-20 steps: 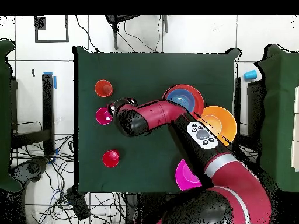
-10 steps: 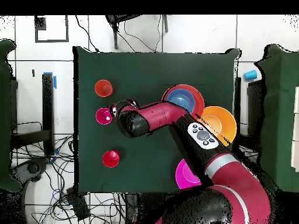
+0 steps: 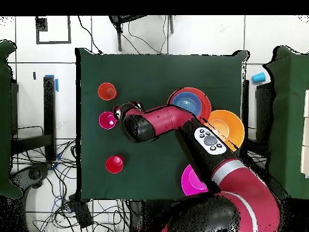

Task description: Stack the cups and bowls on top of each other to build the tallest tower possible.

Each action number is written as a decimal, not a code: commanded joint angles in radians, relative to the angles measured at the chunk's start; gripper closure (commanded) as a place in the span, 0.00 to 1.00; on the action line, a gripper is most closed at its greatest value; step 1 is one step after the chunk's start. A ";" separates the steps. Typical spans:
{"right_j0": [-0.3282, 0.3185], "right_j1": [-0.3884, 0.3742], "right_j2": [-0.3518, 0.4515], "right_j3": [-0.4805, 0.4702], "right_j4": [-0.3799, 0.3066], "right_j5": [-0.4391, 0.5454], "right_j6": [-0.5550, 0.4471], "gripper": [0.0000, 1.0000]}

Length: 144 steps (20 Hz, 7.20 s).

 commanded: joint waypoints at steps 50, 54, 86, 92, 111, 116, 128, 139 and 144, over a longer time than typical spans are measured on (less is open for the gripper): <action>-0.117 0.087 0.170 0.042 0.019 0.240 -0.095 0.00; -0.110 0.116 0.174 0.024 -0.004 0.187 -0.080 0.00; 0.013 0.069 -0.029 -0.049 -0.080 0.266 -0.056 1.00; 0.019 0.065 -0.041 -0.041 -0.080 0.246 -0.059 1.00; 0.028 -0.018 -0.054 -0.014 -0.041 0.262 -0.053 1.00; 0.019 -0.055 -0.053 0.008 -0.038 0.264 -0.051 1.00; -0.003 -0.162 -0.058 0.032 -0.016 0.339 -0.079 1.00; -0.047 -0.239 -0.049 0.038 -0.005 0.453 -0.135 1.00; -0.081 -0.252 -0.025 0.049 -0.009 0.490 -0.158 1.00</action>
